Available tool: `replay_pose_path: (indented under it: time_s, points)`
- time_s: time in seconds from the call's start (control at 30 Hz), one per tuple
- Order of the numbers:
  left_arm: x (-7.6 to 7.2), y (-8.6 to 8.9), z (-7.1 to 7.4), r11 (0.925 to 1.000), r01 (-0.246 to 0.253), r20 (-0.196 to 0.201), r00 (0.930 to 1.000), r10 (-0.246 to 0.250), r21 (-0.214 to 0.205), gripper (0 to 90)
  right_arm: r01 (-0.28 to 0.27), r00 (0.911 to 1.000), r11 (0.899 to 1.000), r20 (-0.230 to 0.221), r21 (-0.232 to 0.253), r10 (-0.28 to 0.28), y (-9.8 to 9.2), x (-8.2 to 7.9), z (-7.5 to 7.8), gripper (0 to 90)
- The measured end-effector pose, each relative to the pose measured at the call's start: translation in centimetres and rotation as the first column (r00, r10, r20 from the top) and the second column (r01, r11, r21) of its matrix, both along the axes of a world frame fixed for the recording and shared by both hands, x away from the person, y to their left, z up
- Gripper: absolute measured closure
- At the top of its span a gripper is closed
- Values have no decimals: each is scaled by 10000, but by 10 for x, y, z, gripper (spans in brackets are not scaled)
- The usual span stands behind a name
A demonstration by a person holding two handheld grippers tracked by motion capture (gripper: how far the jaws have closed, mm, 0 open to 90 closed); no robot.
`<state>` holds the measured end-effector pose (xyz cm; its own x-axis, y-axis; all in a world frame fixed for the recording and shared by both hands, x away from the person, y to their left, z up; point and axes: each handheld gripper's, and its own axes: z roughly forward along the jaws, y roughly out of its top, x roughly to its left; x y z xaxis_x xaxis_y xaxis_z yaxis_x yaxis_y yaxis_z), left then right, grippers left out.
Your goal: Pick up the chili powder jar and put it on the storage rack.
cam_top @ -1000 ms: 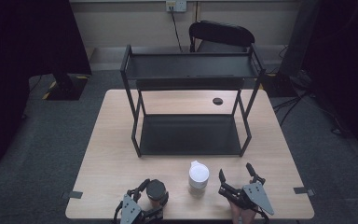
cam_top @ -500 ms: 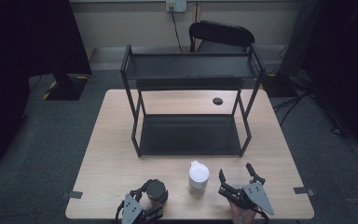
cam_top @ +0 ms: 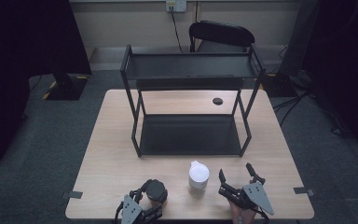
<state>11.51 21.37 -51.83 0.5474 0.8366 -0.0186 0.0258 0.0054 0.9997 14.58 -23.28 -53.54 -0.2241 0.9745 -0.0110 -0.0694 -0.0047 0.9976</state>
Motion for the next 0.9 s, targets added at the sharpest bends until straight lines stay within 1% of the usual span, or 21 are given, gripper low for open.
replay_pose_path:
  time_s: [0.23,0.57,0.63,0.67,0.7,0.73,0.9]
  points:
    - [0,-1,4,10000,-44,76,10000,44,21,352,1,10000,10000,1,1,-1,0,0,0,27]
    - [2,5,14,10000,-70,297,9995,69,2,352,1,10000,10000,2,2,-1,0,0,0,27]
    - [4,8,18,10000,-20,297,9996,20,-21,352,-1,10000,10000,-1,1,1,0,0,0,27]
    - [5,11,21,9999,-18,308,9995,22,-107,352,-29,10000,10000,1,0,29,0,0,0,27]
    - [5,11,21,9999,-18,308,9995,22,-107,352,-34,10000,10000,2,0,34,-1,0,0,28]
    - [5,12,25,9999,-61,352,9994,66,-125,352,-38,10000,10000,1,0,38,-1,0,0,27]
    - [5,13,36,9999,-123,539,9985,130,-121,352,-46,10000,10000,4,-1,46,-1,0,0,27]
